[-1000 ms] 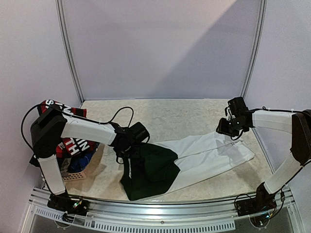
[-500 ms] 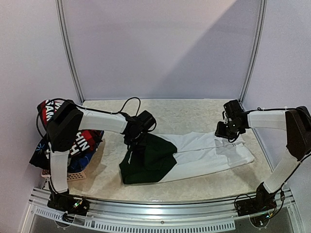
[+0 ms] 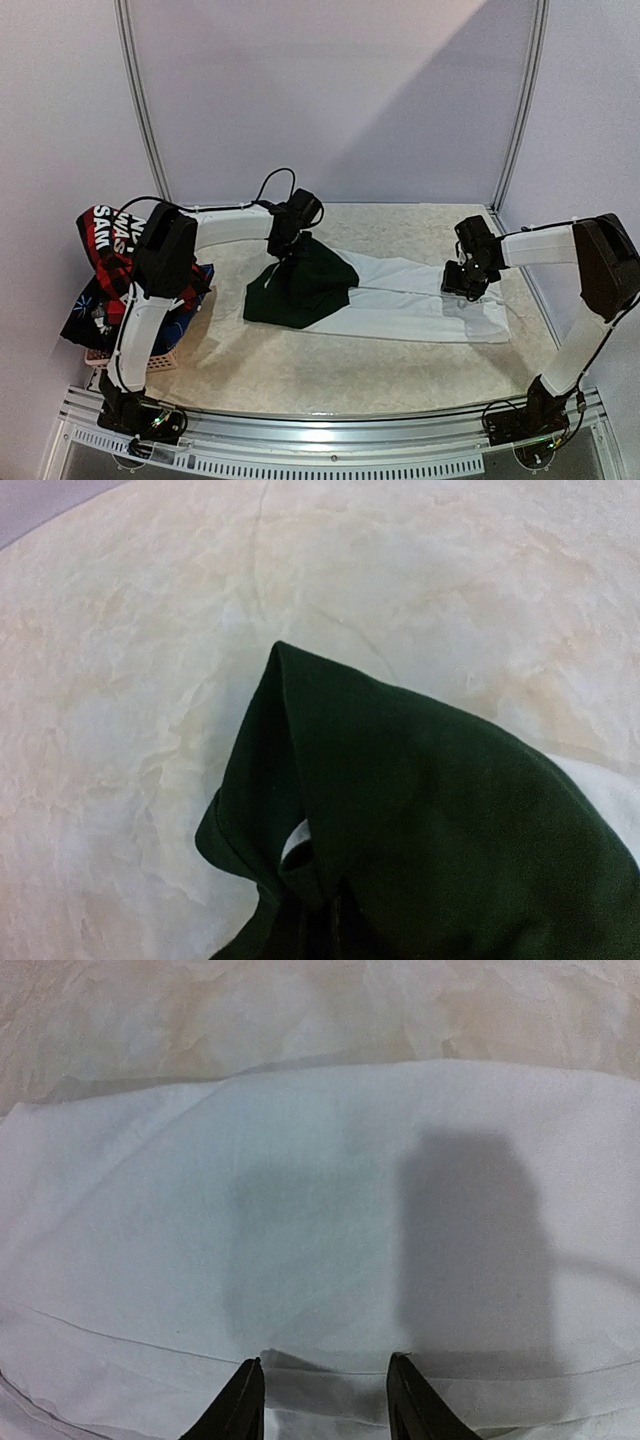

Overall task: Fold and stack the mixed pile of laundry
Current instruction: Fold the 1/3-folded T-shirt at the center of the board, then rotate the rectangle-folded T-shirt at the center of the board.

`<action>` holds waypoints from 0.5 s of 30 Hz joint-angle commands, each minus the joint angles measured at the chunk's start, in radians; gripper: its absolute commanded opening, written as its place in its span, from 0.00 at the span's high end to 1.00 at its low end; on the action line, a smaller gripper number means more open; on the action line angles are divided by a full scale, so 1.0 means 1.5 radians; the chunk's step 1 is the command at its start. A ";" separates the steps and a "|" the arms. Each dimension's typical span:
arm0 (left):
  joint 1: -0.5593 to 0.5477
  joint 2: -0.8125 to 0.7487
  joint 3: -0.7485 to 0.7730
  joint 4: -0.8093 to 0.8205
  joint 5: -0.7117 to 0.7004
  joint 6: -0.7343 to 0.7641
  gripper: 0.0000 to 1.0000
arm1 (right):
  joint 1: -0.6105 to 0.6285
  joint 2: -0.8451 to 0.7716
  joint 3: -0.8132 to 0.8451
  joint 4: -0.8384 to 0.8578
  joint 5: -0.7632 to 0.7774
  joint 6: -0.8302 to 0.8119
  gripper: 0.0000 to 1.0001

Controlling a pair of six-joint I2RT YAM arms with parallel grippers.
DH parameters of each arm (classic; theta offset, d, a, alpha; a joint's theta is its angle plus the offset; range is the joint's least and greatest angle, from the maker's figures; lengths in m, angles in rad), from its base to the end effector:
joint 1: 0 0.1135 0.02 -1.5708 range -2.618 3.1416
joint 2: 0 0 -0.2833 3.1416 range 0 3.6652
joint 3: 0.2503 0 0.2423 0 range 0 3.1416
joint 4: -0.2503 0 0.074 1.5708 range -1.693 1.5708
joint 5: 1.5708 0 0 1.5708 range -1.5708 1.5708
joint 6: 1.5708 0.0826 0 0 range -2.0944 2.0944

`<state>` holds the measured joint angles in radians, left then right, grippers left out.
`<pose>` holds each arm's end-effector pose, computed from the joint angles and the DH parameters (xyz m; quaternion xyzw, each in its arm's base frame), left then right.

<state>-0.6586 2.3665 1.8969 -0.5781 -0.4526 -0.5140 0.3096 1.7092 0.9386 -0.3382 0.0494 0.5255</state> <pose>0.4436 -0.2976 0.1306 0.0101 0.9431 0.0411 0.3298 0.3242 0.0994 0.1335 0.1105 0.9669 0.0708 0.2190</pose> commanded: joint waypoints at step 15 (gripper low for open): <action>0.011 -0.011 0.028 0.041 -0.013 0.066 0.76 | 0.065 0.064 -0.043 0.028 -0.074 0.065 0.61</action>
<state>-0.6506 2.4393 1.9961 -0.5385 -0.4606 -0.4282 0.3408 1.7493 0.9356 -0.2836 0.0288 0.5644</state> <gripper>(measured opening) 0.176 0.393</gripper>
